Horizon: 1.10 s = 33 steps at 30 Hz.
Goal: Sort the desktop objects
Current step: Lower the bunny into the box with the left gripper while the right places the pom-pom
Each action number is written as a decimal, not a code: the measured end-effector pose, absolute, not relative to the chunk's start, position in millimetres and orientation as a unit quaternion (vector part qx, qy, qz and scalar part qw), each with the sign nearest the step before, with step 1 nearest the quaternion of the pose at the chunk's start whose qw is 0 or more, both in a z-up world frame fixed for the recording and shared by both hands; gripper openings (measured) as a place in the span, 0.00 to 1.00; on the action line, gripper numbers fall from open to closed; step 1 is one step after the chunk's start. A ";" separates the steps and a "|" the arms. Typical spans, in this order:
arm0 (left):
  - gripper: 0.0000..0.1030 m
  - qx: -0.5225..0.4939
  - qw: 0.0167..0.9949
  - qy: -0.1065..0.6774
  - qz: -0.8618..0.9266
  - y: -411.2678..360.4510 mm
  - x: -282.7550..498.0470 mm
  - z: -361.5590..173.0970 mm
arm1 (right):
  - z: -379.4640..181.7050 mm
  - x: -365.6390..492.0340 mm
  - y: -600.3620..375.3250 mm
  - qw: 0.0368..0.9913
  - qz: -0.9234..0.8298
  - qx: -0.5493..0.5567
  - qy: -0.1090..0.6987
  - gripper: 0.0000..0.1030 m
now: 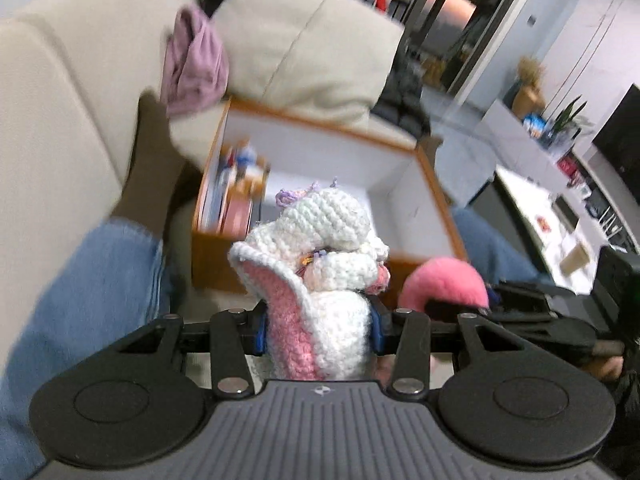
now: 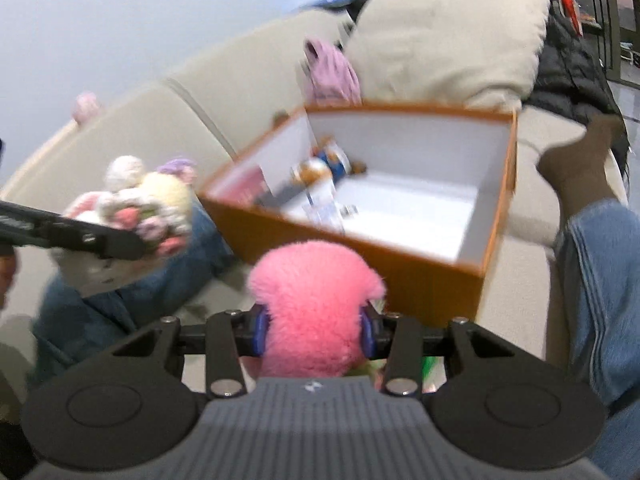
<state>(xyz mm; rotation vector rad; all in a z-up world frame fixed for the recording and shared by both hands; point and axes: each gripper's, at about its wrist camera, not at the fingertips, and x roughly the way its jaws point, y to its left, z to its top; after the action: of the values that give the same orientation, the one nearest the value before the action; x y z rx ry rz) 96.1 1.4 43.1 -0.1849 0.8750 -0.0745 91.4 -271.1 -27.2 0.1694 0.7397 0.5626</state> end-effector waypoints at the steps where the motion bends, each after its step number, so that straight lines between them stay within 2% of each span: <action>1: 0.49 -0.088 0.905 0.414 -0.038 -0.1 103.2 48.8 | -18.5 95.5 -270.4 0.892 0.277 0.085 0.347 0.43; 7: 0.49 -0.083 0.917 0.386 -0.056 -13.6 150.7 72.6 | 29.0 130.7 -273.3 0.904 0.290 0.104 0.295 0.43; 12: 0.49 -0.075 0.912 0.398 -0.068 -26.6 203.6 59.5 | 42.0 174.4 -273.5 0.918 0.269 0.104 0.274 0.43; 22: 0.49 -0.030 0.878 0.476 -0.039 -24.3 294.2 -20.9 | -38.4 278.3 -267.1 0.889 0.205 0.110 0.395 0.43; 33: 0.50 0.067 0.846 0.529 -0.020 -39.2 333.4 -63.6 | -78.8 326.2 -259.5 0.855 0.165 0.113 0.479 0.43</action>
<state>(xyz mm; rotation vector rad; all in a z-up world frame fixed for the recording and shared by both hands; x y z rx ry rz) 333.4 -39.2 -63.6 0.1420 1.1166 -0.0429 326.2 -259.5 -78.8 0.2383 1.0062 0.3460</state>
